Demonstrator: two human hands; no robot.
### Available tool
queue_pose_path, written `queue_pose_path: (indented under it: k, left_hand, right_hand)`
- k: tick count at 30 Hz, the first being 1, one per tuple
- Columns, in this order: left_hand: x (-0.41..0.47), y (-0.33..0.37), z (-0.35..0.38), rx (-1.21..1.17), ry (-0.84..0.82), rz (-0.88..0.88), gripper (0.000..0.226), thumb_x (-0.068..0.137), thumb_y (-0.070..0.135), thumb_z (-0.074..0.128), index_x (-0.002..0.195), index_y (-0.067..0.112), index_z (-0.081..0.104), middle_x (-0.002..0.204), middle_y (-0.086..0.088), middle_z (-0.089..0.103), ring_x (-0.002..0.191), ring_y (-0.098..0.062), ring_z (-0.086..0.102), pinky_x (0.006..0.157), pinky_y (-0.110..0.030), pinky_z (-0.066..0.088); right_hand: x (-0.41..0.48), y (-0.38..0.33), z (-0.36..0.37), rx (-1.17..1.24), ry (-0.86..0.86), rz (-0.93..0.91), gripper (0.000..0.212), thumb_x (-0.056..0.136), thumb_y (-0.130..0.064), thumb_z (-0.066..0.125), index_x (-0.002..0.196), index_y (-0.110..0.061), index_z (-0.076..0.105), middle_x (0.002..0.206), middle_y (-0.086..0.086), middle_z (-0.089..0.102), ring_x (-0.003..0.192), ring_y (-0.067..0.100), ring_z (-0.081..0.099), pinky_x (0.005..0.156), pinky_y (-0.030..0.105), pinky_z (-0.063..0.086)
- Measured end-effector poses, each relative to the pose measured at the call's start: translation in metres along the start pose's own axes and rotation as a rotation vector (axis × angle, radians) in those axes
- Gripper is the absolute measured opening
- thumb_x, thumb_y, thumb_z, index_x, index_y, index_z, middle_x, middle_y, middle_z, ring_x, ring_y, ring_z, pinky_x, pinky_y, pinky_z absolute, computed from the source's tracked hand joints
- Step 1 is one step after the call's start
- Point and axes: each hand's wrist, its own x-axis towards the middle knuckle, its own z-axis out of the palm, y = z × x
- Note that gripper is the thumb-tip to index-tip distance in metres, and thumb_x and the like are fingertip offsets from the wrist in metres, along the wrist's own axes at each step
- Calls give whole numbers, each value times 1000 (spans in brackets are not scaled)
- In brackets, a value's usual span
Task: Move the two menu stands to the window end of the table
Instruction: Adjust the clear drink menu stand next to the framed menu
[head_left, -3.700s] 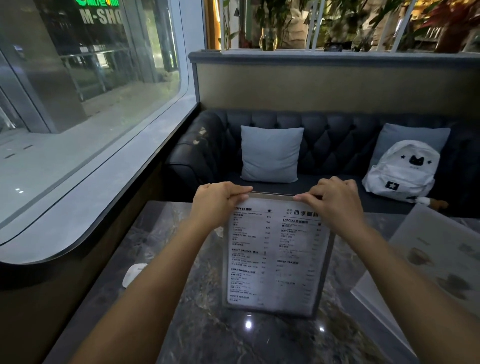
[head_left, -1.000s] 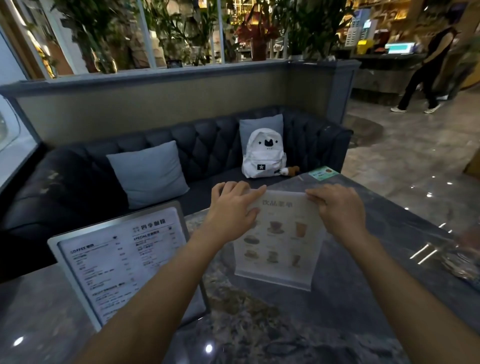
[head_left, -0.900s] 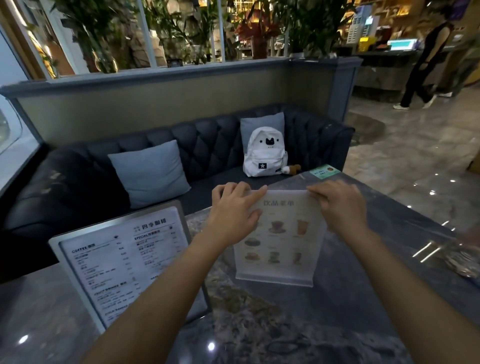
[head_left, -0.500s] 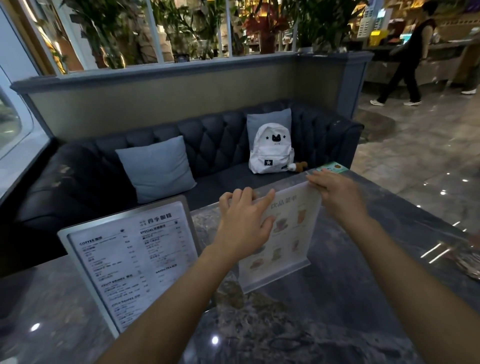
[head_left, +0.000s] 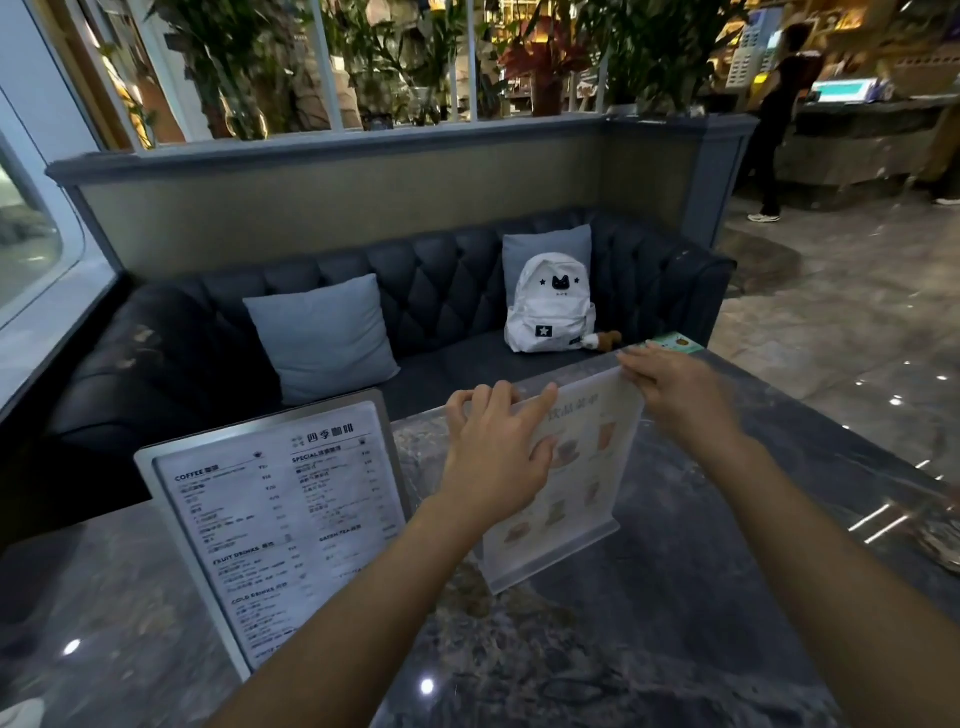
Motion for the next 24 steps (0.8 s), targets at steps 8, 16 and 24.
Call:
queue_pose_path:
  k: [8, 16, 24]
  left_hand:
    - [-4, -18, -14, -58, 21, 13, 45, 85, 39, 52, 128, 29, 45, 120, -6, 52, 112, -22, 41, 95, -34, 13]
    - [-17, -62, -51, -18, 135, -112, 42, 86, 35, 55, 125, 21, 51, 115, -8, 57, 108, -25, 48, 95, -36, 24]
    - [-56, -132, -101, 108, 229, -289, 39, 83, 32, 60, 119, 19, 56, 113, -11, 60, 108, -29, 50, 95, -40, 29]
  right_hand:
    - [-5, -20, -15, -72, 44, -69, 31, 84, -11, 49, 113, -12, 61, 121, 10, 63, 110, 28, 53, 91, 45, 40]
    - [4, -84, -2, -37, 88, -219, 30, 87, -29, 55, 108, -10, 62, 108, 11, 68, 98, 29, 58, 83, 41, 39]
    - [7, -167, 35, 61, 2, -385, 34, 88, -29, 54, 115, -9, 58, 116, 13, 65, 105, 30, 57, 90, 46, 44]
